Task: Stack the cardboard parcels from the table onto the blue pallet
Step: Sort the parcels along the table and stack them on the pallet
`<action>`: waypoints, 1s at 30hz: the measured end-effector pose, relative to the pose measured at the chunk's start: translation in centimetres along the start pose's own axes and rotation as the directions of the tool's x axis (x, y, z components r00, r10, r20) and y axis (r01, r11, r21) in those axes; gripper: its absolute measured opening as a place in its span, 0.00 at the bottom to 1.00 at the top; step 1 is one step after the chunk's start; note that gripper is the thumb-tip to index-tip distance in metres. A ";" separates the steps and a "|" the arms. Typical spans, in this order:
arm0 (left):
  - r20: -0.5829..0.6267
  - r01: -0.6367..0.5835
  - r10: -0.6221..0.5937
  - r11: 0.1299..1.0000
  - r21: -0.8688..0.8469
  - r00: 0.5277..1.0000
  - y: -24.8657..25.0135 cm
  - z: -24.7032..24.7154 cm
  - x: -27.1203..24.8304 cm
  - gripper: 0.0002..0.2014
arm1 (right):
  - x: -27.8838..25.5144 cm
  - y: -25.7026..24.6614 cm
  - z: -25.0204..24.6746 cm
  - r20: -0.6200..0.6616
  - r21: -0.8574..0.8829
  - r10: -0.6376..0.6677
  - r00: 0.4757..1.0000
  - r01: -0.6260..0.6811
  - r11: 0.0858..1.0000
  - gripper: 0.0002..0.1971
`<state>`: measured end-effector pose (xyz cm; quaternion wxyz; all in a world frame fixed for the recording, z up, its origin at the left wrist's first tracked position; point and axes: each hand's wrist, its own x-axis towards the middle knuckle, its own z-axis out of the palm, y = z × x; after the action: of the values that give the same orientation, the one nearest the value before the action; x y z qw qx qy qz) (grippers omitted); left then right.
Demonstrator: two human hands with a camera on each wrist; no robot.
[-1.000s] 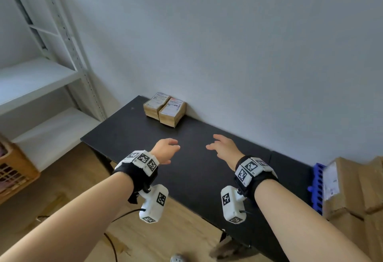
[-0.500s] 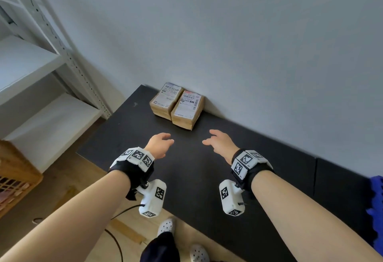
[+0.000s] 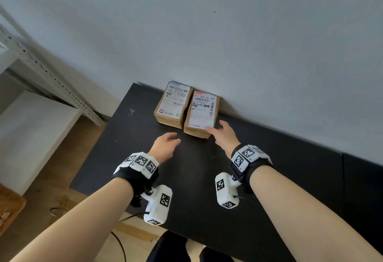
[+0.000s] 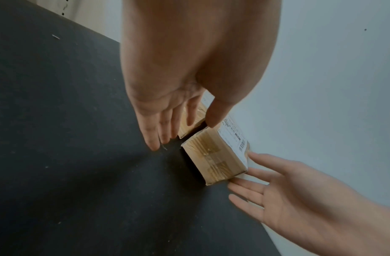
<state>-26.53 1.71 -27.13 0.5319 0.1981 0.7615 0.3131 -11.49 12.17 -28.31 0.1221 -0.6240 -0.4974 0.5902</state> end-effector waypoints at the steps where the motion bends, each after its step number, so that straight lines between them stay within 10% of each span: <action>1: 0.011 0.002 -0.002 1.000 -0.011 1.000 0.1 -0.2 0.4 0.21 | 0.3 -0.1 0.3 -0.014 0.011 0.008 1.000 -0.007 1.000 0.41; 30: 0.213 -0.173 0.176 0.984 -0.035 0.961 1.8 1.2 1.8 0.28 | 0.4 1.0 0.6 -0.030 0.148 -0.002 1.000 0.007 0.989 0.31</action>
<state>-26.14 4.50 -27.38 0.5831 0.2928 0.6764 0.3417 -11.60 11.76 -29.51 0.1768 -0.6207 -0.4518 0.6159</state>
